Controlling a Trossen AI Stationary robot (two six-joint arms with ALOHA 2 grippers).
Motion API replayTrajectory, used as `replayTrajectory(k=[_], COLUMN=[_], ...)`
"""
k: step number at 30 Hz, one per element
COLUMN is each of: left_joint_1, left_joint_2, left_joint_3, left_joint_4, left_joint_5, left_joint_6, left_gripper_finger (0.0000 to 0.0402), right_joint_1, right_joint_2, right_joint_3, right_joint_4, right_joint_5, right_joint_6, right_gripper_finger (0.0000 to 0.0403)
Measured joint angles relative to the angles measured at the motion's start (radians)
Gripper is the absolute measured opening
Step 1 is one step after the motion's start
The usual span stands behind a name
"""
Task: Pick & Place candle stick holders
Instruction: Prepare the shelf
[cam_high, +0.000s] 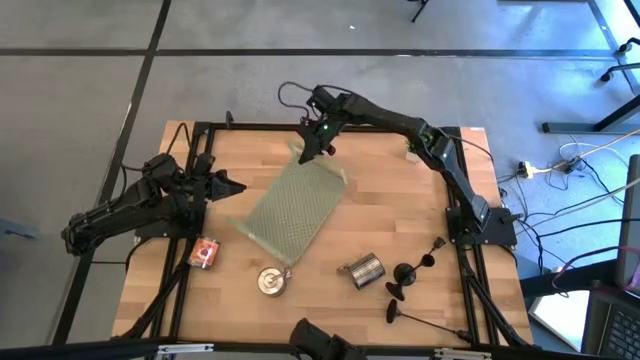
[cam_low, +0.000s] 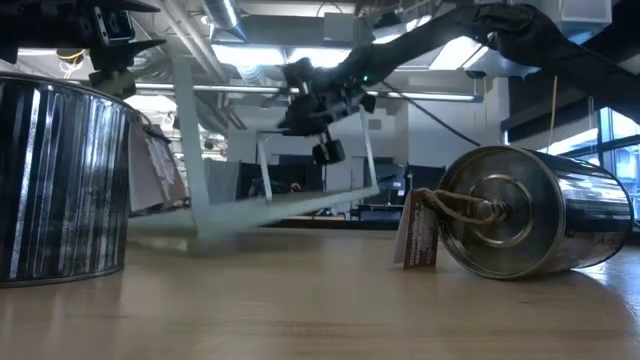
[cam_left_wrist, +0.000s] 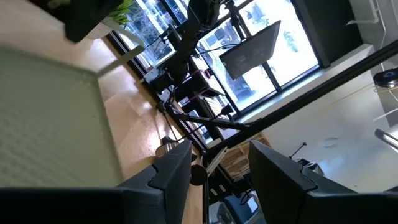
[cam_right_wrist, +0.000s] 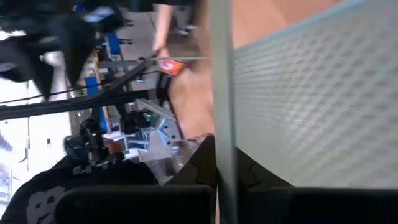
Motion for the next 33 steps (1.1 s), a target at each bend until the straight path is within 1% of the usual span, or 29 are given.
replayTrajectory(k=[6,18,24,29,33], left_joint_1=[0.000,0.000,0.000,0.000,0.000], left_joint_2=[0.000,0.000,0.000,0.000,0.000], left_joint_3=[0.000,0.000,0.000,0.000,0.000], left_joint_4=[0.000,0.000,0.000,0.000,0.019], left_joint_5=[-0.001,-0.008,-0.013,-0.024,-0.039], left_joint_6=[0.000,0.003,0.010,0.015,0.018], left_gripper_finger=[0.0157,0.0157,0.0157,0.0157,0.0157], right_joint_1=[-0.003,-0.003,-0.004,-0.002,-0.003], right_joint_2=[-0.078,-0.201,-0.252,-0.289,-0.320], right_joint_3=[0.000,0.000,0.000,0.000,0.000], right_joint_4=[0.074,0.134,0.198,0.207,0.204], right_joint_5=[0.007,0.113,0.137,0.168,0.226], right_joint_6=[0.044,0.097,0.132,0.141,0.143], right_gripper_finger=[0.0001,0.0000,0.0000,0.0000,0.0000])
